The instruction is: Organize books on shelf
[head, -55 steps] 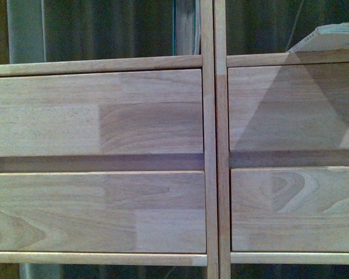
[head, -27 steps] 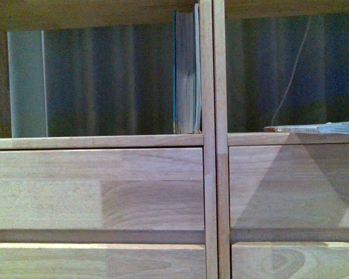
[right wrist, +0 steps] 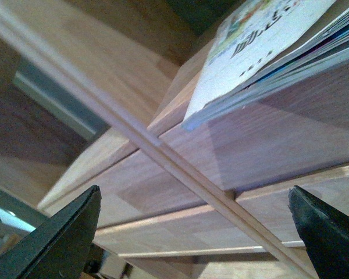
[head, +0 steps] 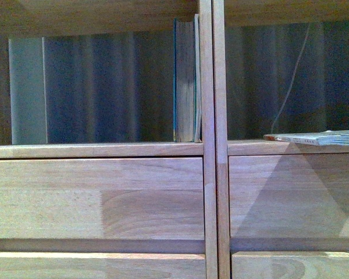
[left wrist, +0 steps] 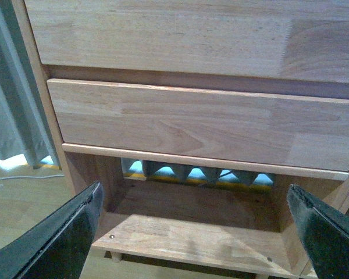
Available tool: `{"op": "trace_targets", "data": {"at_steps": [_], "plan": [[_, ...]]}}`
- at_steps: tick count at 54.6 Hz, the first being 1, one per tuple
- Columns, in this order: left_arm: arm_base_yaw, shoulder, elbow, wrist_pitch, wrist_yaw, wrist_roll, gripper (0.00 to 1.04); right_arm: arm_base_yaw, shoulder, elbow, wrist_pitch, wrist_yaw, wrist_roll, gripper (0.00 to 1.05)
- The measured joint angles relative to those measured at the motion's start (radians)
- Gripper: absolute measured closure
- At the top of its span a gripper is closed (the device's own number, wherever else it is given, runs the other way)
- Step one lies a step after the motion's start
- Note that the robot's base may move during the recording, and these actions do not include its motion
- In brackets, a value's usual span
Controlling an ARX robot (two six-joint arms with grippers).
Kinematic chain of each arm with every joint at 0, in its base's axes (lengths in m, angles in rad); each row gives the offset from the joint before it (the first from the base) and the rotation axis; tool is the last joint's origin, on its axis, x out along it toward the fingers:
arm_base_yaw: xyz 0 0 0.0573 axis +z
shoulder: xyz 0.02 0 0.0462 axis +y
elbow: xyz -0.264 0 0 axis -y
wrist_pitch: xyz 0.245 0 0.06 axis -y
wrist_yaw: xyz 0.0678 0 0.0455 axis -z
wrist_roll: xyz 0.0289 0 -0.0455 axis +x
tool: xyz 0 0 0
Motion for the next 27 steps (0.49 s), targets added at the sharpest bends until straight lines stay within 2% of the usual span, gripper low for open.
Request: {"op": "trace_targets", "data": {"at_steps": [9,27], "plan": [[0.000,0.000,0.000,0.000,0.000,0.000,0.07,0.035,0.224,0.179,0.012,0.077,0.199,0.07],[0.000,0.000,0.000,0.000,0.000,0.000,0.07,0.044,0.372,0.322,-0.006,0.127,0.331,0.07]]}}
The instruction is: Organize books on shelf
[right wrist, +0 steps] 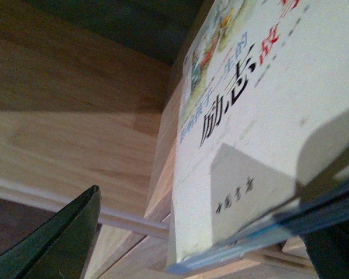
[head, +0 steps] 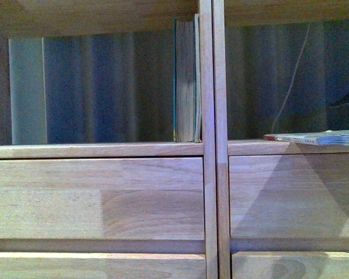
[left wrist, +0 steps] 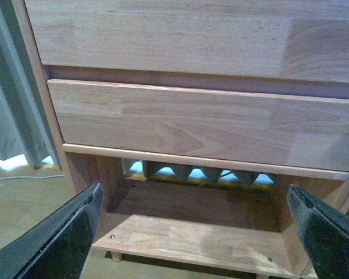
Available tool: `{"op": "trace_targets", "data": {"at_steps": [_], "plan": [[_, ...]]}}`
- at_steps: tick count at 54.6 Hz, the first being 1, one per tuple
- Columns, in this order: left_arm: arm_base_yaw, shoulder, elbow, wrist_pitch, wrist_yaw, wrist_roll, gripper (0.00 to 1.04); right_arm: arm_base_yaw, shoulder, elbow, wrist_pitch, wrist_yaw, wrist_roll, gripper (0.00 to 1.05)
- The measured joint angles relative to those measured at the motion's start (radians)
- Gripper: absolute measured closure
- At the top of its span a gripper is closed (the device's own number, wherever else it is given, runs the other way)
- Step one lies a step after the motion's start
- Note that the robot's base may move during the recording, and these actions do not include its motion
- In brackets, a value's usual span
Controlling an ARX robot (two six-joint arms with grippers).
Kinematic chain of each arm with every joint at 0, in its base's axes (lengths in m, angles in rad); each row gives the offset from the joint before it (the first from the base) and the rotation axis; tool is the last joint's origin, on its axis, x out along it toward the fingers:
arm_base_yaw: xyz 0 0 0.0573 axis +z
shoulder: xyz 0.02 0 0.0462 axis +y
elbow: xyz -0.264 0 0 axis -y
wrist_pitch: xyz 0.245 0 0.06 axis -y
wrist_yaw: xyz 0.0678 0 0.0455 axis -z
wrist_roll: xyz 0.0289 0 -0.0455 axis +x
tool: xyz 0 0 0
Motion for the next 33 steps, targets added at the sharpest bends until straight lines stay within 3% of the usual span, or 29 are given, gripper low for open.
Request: {"op": "trace_targets", "data": {"at_steps": [9,33], "plan": [[0.000,0.000,0.000,0.000,0.000,0.000,0.07,-0.005,0.015,0.012,-0.005,0.021,0.027,0.09],[0.000,0.000,0.000,0.000,0.000,0.000,0.07,-0.030,0.001,-0.023,0.039,0.018,0.034,0.73]]}}
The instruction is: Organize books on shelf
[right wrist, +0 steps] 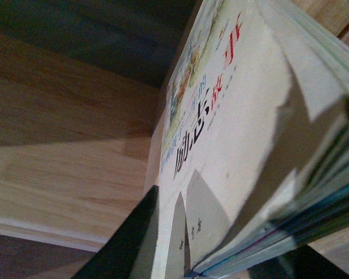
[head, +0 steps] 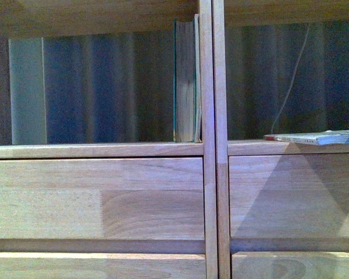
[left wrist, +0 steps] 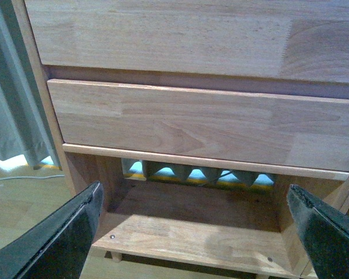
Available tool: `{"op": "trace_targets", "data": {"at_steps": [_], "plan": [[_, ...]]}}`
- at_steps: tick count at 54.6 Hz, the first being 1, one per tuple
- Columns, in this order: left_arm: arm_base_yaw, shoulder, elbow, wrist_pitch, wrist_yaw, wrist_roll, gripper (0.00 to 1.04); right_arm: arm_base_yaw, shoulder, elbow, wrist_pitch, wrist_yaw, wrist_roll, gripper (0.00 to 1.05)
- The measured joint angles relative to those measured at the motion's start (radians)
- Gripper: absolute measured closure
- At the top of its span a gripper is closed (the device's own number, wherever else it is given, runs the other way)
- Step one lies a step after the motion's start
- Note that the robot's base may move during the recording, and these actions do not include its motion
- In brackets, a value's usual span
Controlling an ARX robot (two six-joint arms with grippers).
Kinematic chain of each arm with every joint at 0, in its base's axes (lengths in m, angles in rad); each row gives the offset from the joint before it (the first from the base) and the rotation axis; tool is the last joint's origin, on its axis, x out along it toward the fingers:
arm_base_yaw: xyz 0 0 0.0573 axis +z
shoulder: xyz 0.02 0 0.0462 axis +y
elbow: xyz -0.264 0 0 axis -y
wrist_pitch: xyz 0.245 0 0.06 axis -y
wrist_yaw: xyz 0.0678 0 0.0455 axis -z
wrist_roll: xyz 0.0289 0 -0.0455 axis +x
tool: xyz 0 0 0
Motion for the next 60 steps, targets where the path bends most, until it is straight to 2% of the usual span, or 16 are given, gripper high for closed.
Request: {"op": "trace_targets", "data": {"at_steps": [8,17,18,19,21,23,27,29,33,40,46,54,60], "plan": [[0.000,0.000,0.000,0.000,0.000,0.000,0.07,0.000,-0.001,-0.013,0.027,-0.016,0.021,0.94],[0.000,0.000,0.000,0.000,0.002,0.000,0.07,0.001,-0.037,-0.064,0.088,-0.061,0.023,0.97],[0.013,0.011,0.002,-0.007,0.053,-0.002,0.07,0.000,-0.045,-0.074,0.100,-0.072,0.023,0.97],[0.064,0.046,0.020,-0.036,0.214,-0.007,0.07,-0.001,-0.059,-0.090,0.118,-0.090,0.021,0.97],[0.158,0.130,0.046,-0.037,0.435,-0.009,0.07,-0.003,-0.084,-0.112,0.140,-0.112,0.018,0.97],[0.227,0.196,0.063,-0.019,0.579,-0.017,0.07,-0.003,-0.106,-0.128,0.157,-0.131,0.018,0.97],[0.348,0.308,0.097,0.051,0.812,-0.038,0.07,-0.013,-0.158,-0.158,0.177,-0.177,0.013,0.97],[0.391,0.356,0.114,0.102,0.898,-0.052,0.07,-0.022,-0.186,-0.168,0.185,-0.195,0.005,0.97],[0.449,0.453,0.153,0.223,0.998,-0.089,0.07,-0.042,-0.245,-0.183,0.198,-0.227,-0.010,0.97],[0.489,0.647,0.235,0.439,0.993,-0.163,0.07,-0.078,-0.355,-0.212,0.215,-0.301,-0.035,0.97],[0.456,0.910,0.373,0.686,0.896,-0.240,0.07,-0.103,-0.465,-0.250,0.233,-0.380,-0.064,0.97],[0.366,1.165,0.580,0.711,0.835,-0.299,0.07,-0.092,-0.529,-0.272,0.293,-0.420,-0.098,0.97],[0.271,1.338,0.779,0.678,0.823,-0.380,0.07,-0.021,-0.537,-0.272,0.360,-0.422,-0.166,0.97]]}}
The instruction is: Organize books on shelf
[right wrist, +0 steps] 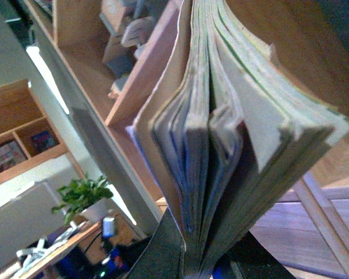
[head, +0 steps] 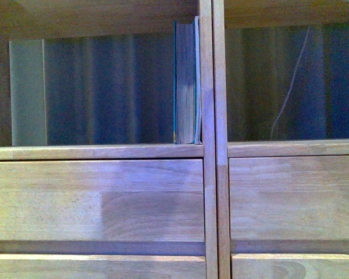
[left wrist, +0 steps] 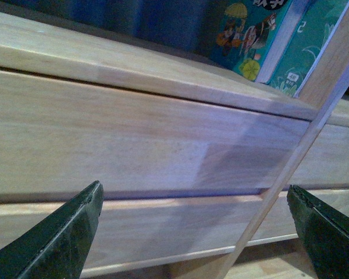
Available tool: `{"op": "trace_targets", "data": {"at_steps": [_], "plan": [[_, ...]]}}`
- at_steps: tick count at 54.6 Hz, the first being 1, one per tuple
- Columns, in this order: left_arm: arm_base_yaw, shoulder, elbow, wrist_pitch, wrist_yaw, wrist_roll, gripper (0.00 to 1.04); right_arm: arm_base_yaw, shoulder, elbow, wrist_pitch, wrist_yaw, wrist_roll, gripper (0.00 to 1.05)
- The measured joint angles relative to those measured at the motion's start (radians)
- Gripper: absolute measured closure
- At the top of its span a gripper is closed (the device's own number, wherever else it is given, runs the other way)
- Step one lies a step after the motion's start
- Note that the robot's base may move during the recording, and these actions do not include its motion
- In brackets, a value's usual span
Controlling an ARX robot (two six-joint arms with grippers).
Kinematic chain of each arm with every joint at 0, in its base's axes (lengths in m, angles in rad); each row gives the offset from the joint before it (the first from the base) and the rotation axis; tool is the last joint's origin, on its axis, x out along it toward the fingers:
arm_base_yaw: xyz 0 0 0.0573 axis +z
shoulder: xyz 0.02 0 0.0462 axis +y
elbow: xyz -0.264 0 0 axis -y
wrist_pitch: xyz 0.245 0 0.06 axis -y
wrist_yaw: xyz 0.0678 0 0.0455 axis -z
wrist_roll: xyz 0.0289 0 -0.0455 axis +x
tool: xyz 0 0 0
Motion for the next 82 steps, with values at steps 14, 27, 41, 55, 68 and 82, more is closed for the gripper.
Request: {"op": "trace_targets", "data": {"at_steps": [14,27,41,55,68,82], "plan": [[-0.192,0.131,0.278,0.009,0.056,-0.274,0.07,0.224,0.109,0.043,-0.038,0.105,-0.185,0.97],[-0.345,0.156,0.357,0.124,0.041,-0.500,0.07,0.334,0.316,0.186,-0.038,0.203,-0.254,0.97],[-0.420,0.158,0.376,0.183,0.022,-0.568,0.07,0.447,0.396,0.257,-0.060,0.246,-0.272,0.97],[-0.474,0.154,0.367,0.227,0.018,-0.589,0.31,0.563,0.403,0.259,-0.040,0.265,-0.233,0.97],[-0.482,0.125,0.323,0.297,0.016,-0.626,0.72,0.620,0.402,0.259,-0.052,0.295,-0.202,0.97],[-0.471,0.108,0.315,0.364,0.028,-0.689,0.98,0.639,0.393,0.236,-0.103,0.263,-0.240,0.73]]}}
